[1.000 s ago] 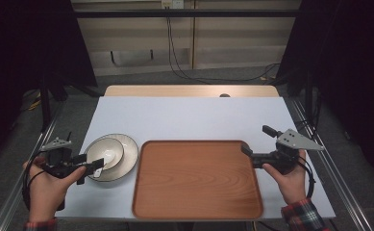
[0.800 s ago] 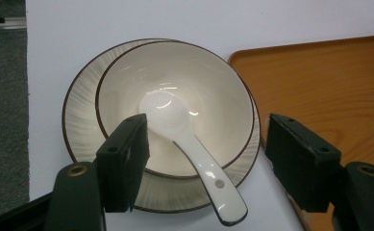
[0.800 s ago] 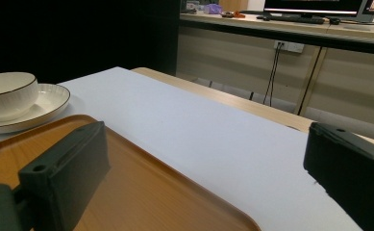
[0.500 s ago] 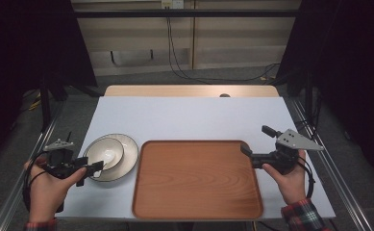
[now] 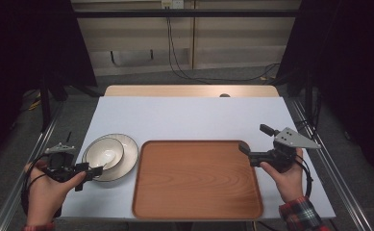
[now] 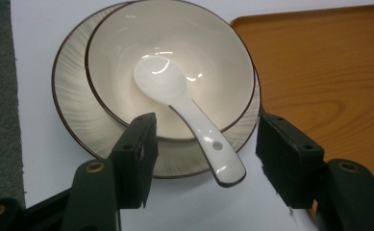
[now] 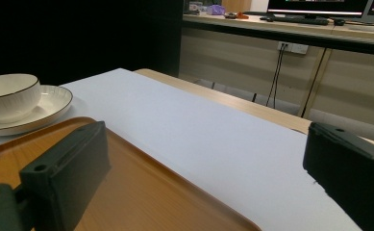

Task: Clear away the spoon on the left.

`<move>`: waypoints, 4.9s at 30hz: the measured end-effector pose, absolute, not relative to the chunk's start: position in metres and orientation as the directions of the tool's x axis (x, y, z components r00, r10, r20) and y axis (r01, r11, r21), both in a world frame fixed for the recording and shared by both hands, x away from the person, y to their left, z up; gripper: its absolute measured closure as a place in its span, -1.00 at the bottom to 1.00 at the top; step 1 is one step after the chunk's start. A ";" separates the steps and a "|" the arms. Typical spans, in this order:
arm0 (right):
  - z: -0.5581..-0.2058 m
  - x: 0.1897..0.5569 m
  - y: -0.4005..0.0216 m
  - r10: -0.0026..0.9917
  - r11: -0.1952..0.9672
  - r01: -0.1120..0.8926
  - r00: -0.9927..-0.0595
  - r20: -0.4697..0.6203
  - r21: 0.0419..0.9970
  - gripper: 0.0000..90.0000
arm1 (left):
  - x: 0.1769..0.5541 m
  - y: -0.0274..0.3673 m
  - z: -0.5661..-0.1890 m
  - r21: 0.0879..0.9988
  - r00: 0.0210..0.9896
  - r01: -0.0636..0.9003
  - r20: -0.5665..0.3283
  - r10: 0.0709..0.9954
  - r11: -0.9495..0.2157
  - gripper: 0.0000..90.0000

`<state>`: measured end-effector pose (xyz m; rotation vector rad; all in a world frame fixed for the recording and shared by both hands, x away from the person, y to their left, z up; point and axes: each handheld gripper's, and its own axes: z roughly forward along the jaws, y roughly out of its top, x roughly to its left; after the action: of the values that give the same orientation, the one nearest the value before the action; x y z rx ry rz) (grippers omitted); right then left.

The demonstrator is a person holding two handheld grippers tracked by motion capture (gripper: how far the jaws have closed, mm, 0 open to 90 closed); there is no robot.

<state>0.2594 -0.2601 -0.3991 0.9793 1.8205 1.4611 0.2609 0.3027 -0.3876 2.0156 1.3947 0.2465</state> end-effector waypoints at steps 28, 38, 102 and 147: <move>-0.399 0.263 -0.255 0.825 0.127 0.172 -0.565 -0.007 0.977 -0.96 | 0.261 0.300 -0.398 0.570 0.400 0.794 -0.229 0.888 -0.211 0.69; -0.399 0.263 -0.255 0.825 0.131 0.169 -0.565 -0.012 0.977 -0.96 | 0.263 0.301 -0.393 0.617 0.391 0.764 -0.211 0.896 -0.188 0.89; -0.397 0.257 -0.262 0.845 0.114 0.163 -0.535 -0.010 0.980 -0.96 | 0.305 0.284 -0.407 0.929 0.420 0.369 -0.144 0.896 -0.023 0.89; -0.398 0.253 -0.265 0.845 0.110 0.158 -0.534 -0.009 0.981 -1.00 | 0.305 0.265 -0.340 0.962 0.552 0.271 -0.178 0.815 0.027 0.90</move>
<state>0.2527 -0.2652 -0.3977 0.9782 1.7906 1.4654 0.3047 0.2651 -0.3404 1.5340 0.9620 0.5416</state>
